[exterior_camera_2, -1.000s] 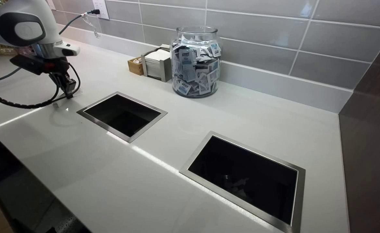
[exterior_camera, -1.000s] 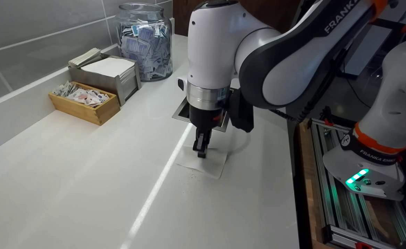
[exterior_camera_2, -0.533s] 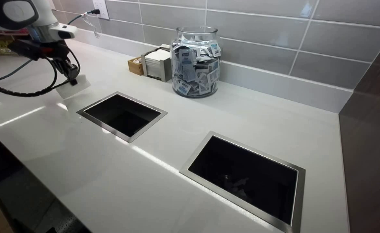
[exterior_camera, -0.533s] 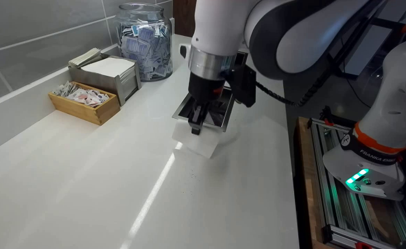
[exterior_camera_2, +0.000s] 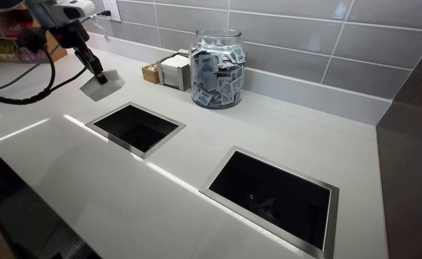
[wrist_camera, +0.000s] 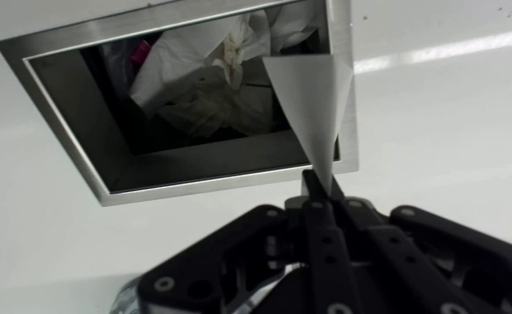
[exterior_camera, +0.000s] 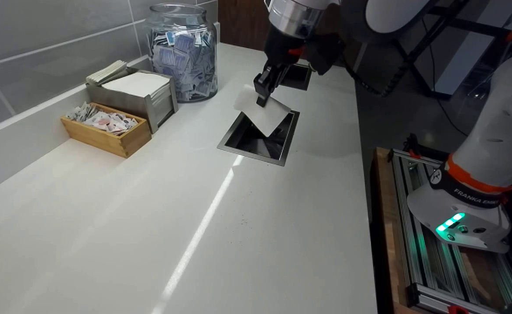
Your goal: Put the white paper in the left hole
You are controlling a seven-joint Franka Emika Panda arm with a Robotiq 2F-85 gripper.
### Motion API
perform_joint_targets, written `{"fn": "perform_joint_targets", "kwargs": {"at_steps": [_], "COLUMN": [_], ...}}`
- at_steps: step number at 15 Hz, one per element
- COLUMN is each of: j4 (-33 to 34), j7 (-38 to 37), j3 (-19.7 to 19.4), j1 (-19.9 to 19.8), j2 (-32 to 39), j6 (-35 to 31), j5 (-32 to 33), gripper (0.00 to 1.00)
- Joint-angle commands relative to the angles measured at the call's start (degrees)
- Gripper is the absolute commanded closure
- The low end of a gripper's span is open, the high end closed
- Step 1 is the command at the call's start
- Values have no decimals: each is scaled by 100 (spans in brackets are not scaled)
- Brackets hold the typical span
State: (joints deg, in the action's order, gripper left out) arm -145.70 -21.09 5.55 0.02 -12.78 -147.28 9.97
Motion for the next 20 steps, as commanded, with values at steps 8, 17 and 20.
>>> {"fn": "perform_joint_targets", "kwargs": {"at_steps": [8,17,20], "j4": [-175,-226,-250], "j7": [-457,-290,-149], "j3": [9,-45,-37], "j1": [-623,-503,-356], "j2": [-107,-171,-313], "j6": [-565,-461,-333], "j5": [336,0,-238], "gripper": [71,10,0]}}
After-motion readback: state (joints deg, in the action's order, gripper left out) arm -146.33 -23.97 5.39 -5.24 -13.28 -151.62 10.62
